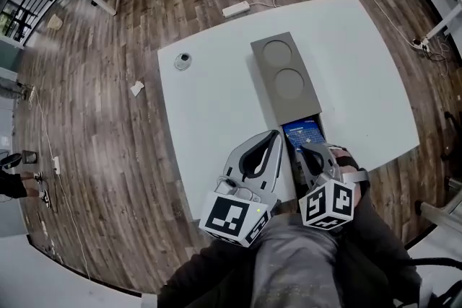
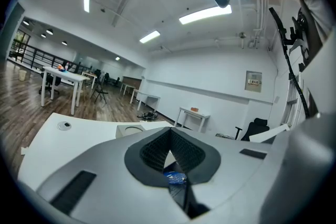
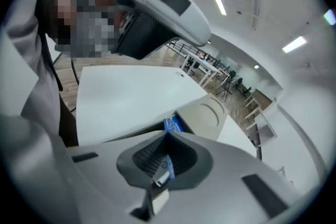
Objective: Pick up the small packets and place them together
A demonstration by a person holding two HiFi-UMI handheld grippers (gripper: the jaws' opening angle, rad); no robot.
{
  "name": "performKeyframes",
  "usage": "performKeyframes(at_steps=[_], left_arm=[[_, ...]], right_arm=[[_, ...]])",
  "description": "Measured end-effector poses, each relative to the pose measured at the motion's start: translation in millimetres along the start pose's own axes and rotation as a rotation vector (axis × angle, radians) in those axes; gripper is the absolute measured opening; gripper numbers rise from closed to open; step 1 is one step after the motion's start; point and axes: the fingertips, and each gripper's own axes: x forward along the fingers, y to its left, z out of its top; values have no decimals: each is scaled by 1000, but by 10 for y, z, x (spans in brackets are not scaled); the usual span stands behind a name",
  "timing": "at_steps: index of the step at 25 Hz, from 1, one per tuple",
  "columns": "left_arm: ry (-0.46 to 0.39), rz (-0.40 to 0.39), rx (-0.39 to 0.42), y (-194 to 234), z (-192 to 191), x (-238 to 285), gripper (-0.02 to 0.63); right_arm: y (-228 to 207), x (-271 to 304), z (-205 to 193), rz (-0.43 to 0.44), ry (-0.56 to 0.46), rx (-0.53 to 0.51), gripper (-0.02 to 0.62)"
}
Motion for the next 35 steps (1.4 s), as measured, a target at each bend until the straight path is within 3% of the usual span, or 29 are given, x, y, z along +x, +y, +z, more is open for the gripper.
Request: performKeyframes(at_steps=[12,24,30,35], left_arm=[[-97,-94,61,-267,385,-136,3],[-98,91,35,295,425,-256,3],[-60,169,2,541,329,-173,3],[-31,205,-19,680,213,-118,3]], right_arm=[[-511,-646,372,-222,-82,85,6],[-1151,-346,641,-297,-141,45,6],[-1385,-20,655,-373,-100,-50,6],[-1181,359,533,-293,-52,-81,6]])
